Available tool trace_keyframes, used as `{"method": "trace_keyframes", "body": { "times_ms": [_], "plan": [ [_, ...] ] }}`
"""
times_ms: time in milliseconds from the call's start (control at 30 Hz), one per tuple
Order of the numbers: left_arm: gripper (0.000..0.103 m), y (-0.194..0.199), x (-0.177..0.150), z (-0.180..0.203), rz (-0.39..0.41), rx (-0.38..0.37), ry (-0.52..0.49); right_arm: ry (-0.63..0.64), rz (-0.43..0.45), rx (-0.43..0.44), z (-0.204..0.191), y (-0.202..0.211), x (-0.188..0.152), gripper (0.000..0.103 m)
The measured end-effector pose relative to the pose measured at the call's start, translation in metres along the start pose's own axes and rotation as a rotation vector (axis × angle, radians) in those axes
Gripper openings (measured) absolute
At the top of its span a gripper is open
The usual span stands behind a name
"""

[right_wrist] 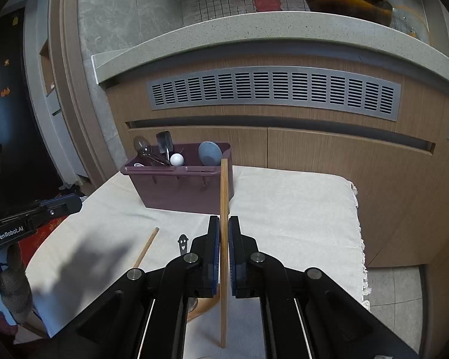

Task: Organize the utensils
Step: 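Raise both chopsticks upright and carry them over the purple caddy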

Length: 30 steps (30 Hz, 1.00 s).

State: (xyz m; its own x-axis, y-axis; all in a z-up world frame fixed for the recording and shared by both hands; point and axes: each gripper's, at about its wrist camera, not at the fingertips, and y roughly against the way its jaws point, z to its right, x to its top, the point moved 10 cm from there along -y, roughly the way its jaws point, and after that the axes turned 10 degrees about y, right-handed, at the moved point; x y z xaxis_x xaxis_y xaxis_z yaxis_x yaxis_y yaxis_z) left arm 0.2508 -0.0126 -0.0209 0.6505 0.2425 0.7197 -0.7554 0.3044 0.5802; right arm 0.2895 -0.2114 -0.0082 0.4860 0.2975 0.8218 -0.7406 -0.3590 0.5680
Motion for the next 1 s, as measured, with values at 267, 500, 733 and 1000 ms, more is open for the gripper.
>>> {"method": "trace_keyframes", "body": {
  "times_ms": [267, 500, 733, 1000],
  "plan": [
    [0.008, -0.077, -0.056, -0.036, -0.332, 0.084, 0.110, -0.002, 0.023, -0.017, 0.008, 0.008, -0.001, 0.006],
    [0.012, -0.126, -0.068, -0.043, -0.378, 0.263, 0.003, 0.003, 0.042, -0.015, 0.011, 0.009, -0.001, 0.006],
    [0.013, -0.145, -0.065, -0.039, -0.416, 0.321, -0.027, -0.001, 0.063, -0.023, 0.015, 0.008, -0.005, 0.006],
    [0.012, -0.146, -0.061, -0.042, -0.475, 0.322, 0.035, 0.028, 0.069, -0.040, 0.009, 0.008, -0.003, 0.006]
  ]
}}
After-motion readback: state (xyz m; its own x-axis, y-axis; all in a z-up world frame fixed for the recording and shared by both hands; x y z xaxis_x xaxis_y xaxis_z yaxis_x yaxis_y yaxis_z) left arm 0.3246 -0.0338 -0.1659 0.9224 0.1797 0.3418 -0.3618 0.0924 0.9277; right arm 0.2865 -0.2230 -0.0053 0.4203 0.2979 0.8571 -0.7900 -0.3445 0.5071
